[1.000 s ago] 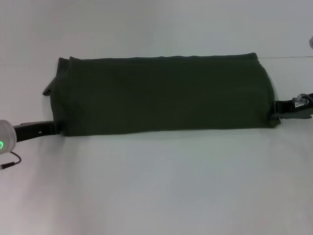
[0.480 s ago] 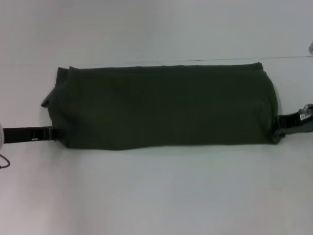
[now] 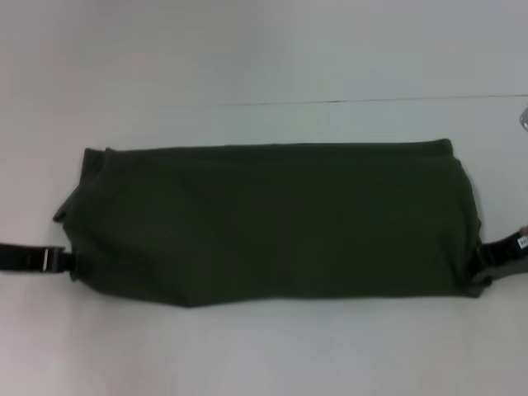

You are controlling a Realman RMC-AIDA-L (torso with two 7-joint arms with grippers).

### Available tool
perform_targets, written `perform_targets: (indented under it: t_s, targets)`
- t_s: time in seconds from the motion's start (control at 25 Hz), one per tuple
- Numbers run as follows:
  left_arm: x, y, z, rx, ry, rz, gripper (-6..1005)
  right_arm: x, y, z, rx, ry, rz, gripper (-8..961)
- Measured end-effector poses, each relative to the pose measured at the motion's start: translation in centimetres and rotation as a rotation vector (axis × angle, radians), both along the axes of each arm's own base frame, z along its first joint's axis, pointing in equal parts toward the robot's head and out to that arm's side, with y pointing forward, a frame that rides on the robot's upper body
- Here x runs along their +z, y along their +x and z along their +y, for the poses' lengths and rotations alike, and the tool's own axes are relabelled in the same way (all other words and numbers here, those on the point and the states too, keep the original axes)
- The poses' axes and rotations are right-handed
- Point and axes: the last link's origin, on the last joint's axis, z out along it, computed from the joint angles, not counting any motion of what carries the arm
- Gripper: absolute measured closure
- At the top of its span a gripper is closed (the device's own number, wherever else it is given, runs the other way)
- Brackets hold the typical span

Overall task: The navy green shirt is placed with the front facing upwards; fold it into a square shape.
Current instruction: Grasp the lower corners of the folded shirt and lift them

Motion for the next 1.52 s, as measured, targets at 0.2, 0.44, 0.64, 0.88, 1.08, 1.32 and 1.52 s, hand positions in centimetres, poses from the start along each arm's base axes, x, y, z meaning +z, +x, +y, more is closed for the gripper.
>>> perform_targets:
  t_s: [0.2, 0.44, 0.64, 0.88, 1.08, 1.32, 1.52]
  targets:
    - [0.2, -0.4, -1.5, 0.022, -0.096, 0.02, 961, -0.2, 0.3, -1.0, -0.011, -0.067, -0.014, 914]
    - [0.4, -0.7, -3.2, 0.046, -0.169, 0.011, 961, -0.4, 0.7, -1.8, -0.03, -0.101, -0.028, 913]
    - [0.8, -0.5, -3.9, 0.048, -0.203, -0.003, 961, -0.4, 0.7, -2.0, -0.034, -0.114, -0.024, 913]
    - [0.7, -0.6, -4.0, 0.048, -0.209, 0.003, 961, -0.4, 0.8, -2.1, -0.028, -0.113, -0.017, 902]
    - [0.8, -0.7, -4.0, 0.055, -0.214, 0.008, 961, -0.2, 0.7, -2.1, -0.025, -0.119, -0.013, 881]
    - [0.9, -0.7, -4.0, 0.076, -0.222, 0.019, 961, 0.2, 0.2, -2.1, -0.022, -0.134, -0.006, 738]
    - [1.8, -0.8, -3.7, 0.11, -0.181, 0.014, 892, 1.2, -0.1, -1.9, -0.012, -0.108, 0.011, 583]
